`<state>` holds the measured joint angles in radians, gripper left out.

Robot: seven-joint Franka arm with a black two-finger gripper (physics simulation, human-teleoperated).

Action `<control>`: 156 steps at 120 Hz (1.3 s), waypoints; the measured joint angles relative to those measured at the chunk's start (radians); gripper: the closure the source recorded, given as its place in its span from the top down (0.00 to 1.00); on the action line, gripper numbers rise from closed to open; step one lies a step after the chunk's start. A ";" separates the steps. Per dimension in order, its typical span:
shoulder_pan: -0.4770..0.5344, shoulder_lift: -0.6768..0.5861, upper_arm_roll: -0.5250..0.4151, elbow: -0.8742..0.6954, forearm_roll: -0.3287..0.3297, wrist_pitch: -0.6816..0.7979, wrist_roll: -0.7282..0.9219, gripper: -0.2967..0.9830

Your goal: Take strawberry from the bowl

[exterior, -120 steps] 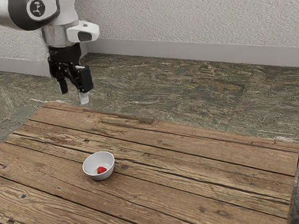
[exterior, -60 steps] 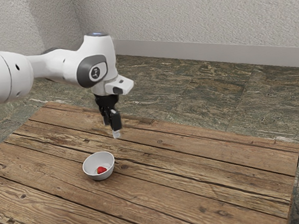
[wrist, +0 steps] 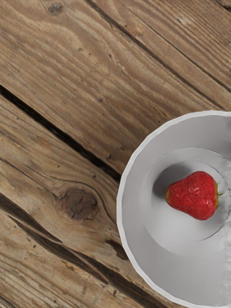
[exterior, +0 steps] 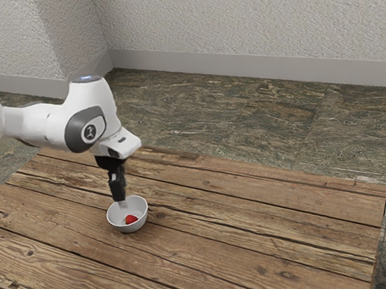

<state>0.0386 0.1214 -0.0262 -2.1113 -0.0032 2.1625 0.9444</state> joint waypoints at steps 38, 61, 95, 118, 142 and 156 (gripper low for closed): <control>0.012 -0.073 0.031 -0.111 -0.035 0.058 -0.058 0.76; -0.027 -0.041 0.031 -0.106 -0.029 0.094 -0.114 0.76; -0.016 -0.030 0.032 -0.107 -0.015 0.114 -0.120 0.74; -0.015 -0.014 0.032 -0.107 0.018 0.132 -0.118 0.73; -0.021 -0.021 0.032 -0.113 0.022 0.142 -0.117 0.54; -0.020 -0.021 0.032 -0.113 0.023 0.145 -0.116 0.49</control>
<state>0.0183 0.1003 0.0061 -2.2245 0.0195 2.3074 0.8279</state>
